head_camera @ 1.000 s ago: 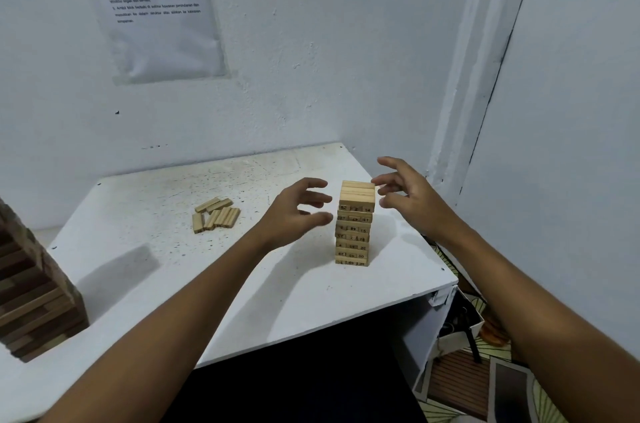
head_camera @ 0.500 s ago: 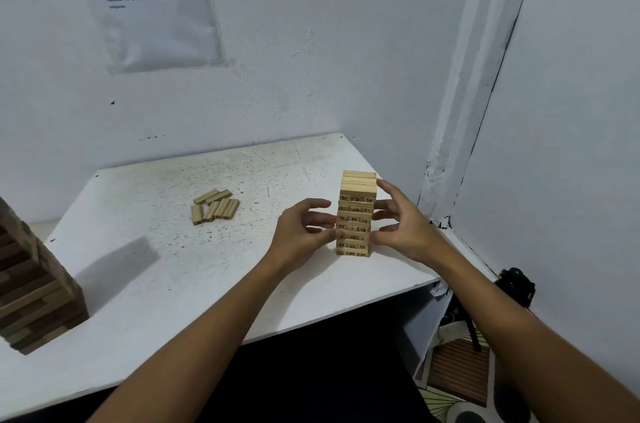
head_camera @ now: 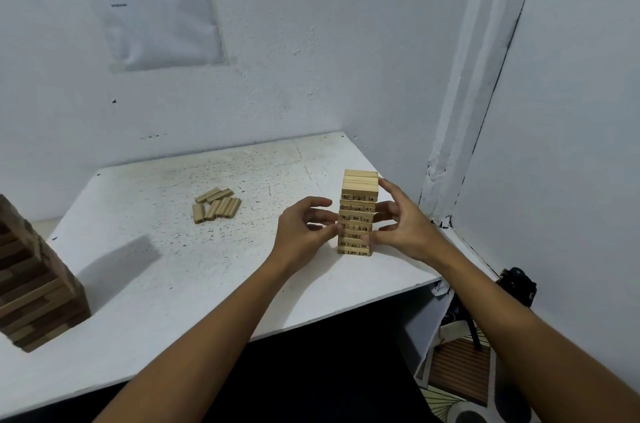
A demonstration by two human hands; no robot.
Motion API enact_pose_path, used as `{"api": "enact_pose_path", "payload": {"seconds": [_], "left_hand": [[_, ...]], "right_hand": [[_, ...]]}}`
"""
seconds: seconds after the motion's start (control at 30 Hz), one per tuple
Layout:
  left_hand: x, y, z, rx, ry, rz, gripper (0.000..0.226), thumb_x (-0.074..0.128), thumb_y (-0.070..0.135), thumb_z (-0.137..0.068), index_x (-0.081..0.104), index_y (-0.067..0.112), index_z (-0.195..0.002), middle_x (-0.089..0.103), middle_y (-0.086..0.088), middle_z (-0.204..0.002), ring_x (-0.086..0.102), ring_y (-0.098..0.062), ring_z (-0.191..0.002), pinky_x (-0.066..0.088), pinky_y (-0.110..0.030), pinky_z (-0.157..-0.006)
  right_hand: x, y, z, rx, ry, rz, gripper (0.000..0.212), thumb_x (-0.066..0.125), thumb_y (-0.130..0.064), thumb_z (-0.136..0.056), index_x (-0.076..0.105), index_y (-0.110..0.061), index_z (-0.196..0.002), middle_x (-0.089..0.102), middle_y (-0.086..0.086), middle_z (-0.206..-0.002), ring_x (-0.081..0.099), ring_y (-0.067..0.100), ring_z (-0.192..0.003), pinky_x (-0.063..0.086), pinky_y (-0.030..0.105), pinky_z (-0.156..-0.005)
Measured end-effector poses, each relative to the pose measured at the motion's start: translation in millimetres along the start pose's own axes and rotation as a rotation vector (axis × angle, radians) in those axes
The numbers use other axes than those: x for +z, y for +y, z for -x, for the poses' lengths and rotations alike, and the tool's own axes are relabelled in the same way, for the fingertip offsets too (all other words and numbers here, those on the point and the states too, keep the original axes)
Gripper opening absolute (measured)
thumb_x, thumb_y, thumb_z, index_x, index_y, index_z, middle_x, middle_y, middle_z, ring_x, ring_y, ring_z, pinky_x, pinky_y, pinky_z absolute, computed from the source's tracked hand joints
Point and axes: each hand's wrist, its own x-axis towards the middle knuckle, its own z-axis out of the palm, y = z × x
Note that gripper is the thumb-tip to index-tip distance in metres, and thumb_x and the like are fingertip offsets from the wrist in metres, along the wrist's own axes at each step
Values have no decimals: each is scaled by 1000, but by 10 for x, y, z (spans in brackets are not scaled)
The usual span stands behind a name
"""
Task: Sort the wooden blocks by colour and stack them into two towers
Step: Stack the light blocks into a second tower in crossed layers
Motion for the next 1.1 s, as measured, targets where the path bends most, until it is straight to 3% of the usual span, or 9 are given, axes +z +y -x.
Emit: {"api": "enact_pose_path", "payload": {"seconds": [0.17,0.37,0.9,1.0,1.1], "left_hand": [[1,-3,2,0,2,6,39,80,1,-74,63,12,-108,75,-3,-89,72,-19,-84,58,-43,-83],[10,2,-4,7,3,-11,39,80,3,-75,63,11,-109,75,-4,-90,72,-17,-84,59,-40,-83],[-39,-5,-8,20,-24,-33,36,84,8,-72,65,17,-102,74,-4,-92,71,-19,-87,59,-41,-83],[-140,-2,11,26,-65,-76,36,85,17,-72,67,17,-103,73,-1,-96,69,-15,-91,58,-40,-84],[-311,18,21,48,-110,-168,33,82,22,-77,67,18,-106,72,4,-100,68,-9,-95,57,-40,-87]], "right_hand": [[-4,1,-1,0,-5,-13,106,85,-7,-70,22,-27,-152,66,1,-111,67,12,-98,55,29,-87],[-14,-12,4,-1,0,-18,105,86,-12,-70,22,-29,-152,65,-1,-112,67,10,-98,51,21,-81],[-38,-20,19,9,-16,4,103,84,-11,-72,23,-30,-152,64,-2,-116,66,13,-101,54,29,-87],[-107,-57,46,28,-26,5,89,73,-1,-81,26,-28,-151,58,1,-126,61,14,-109,53,35,-92],[-218,-165,61,26,85,29,60,65,-7,-90,42,-21,-143,58,1,-128,61,14,-110,50,40,-97]]}}
